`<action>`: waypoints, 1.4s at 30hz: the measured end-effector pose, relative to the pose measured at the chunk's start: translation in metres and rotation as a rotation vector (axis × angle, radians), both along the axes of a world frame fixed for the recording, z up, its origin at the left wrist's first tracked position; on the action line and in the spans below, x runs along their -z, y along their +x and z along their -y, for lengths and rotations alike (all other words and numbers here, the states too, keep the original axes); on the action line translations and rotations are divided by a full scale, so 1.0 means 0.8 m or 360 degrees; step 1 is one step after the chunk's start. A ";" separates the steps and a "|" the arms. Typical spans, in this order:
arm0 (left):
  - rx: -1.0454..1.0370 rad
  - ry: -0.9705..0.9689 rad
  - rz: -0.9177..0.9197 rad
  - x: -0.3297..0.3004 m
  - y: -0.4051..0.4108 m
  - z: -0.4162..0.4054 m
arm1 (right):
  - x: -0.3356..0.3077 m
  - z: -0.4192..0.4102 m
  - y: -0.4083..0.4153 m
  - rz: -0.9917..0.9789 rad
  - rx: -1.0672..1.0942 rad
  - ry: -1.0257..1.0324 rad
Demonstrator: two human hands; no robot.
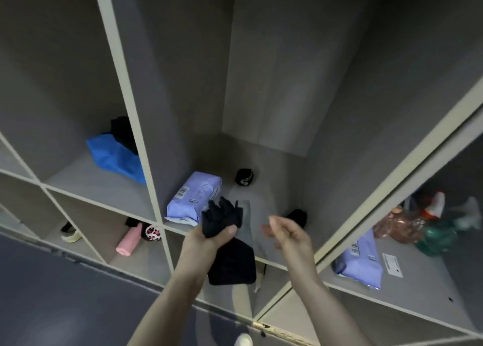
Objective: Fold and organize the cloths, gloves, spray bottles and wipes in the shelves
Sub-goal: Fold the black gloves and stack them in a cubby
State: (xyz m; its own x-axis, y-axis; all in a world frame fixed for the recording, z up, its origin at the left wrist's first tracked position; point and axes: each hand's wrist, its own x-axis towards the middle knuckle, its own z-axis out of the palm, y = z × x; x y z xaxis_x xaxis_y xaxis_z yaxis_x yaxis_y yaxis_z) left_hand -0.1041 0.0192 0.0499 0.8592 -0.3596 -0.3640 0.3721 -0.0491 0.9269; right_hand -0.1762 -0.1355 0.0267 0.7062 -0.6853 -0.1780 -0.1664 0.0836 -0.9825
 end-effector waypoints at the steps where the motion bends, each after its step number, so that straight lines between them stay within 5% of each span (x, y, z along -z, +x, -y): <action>1: -0.0029 -0.0012 -0.0005 0.000 0.009 0.000 | 0.018 0.017 0.011 -0.0145 0.0018 -0.0153; 9: -0.0063 -0.0044 0.0046 -0.006 0.062 0.005 | 0.140 0.130 0.069 -0.1622 -0.0616 -0.1956; 15: -0.0050 0.0135 0.0223 -0.011 0.092 0.025 | 0.156 0.150 0.090 -0.1837 -0.0666 -0.2240; 17: -0.0039 0.0152 0.0286 -0.009 0.100 0.033 | 0.152 0.146 0.100 -0.1592 -0.0487 -0.1962; 21: 0.0014 0.0112 0.0422 -0.006 0.113 0.042 | 0.092 0.115 0.128 -0.0354 0.0120 0.0009; 24: 0.0011 0.0116 0.0417 -0.012 0.118 0.046 | 0.035 0.092 0.130 0.0289 0.0006 0.0684; 32: 0.0170 -0.0111 0.0342 -0.044 0.102 0.061 | -0.038 0.043 0.103 0.0816 -0.0440 0.0762; 37: 0.0196 -0.0062 0.0715 -0.048 0.086 0.059 | -0.054 0.015 0.092 0.0599 -0.0058 0.0092; 42: 0.0047 -0.0032 0.0788 -0.052 0.076 0.052 | -0.076 -0.023 0.072 0.0558 0.0267 -0.0009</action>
State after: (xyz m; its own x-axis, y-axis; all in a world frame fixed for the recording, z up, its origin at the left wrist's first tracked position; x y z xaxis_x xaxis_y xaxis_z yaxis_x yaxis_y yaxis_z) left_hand -0.0429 -0.0226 0.0912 0.9165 -0.3893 0.0924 -0.1143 -0.0335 0.9929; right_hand -0.1183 -0.1173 0.0871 0.6016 -0.7966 0.0585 0.1954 0.0757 -0.9778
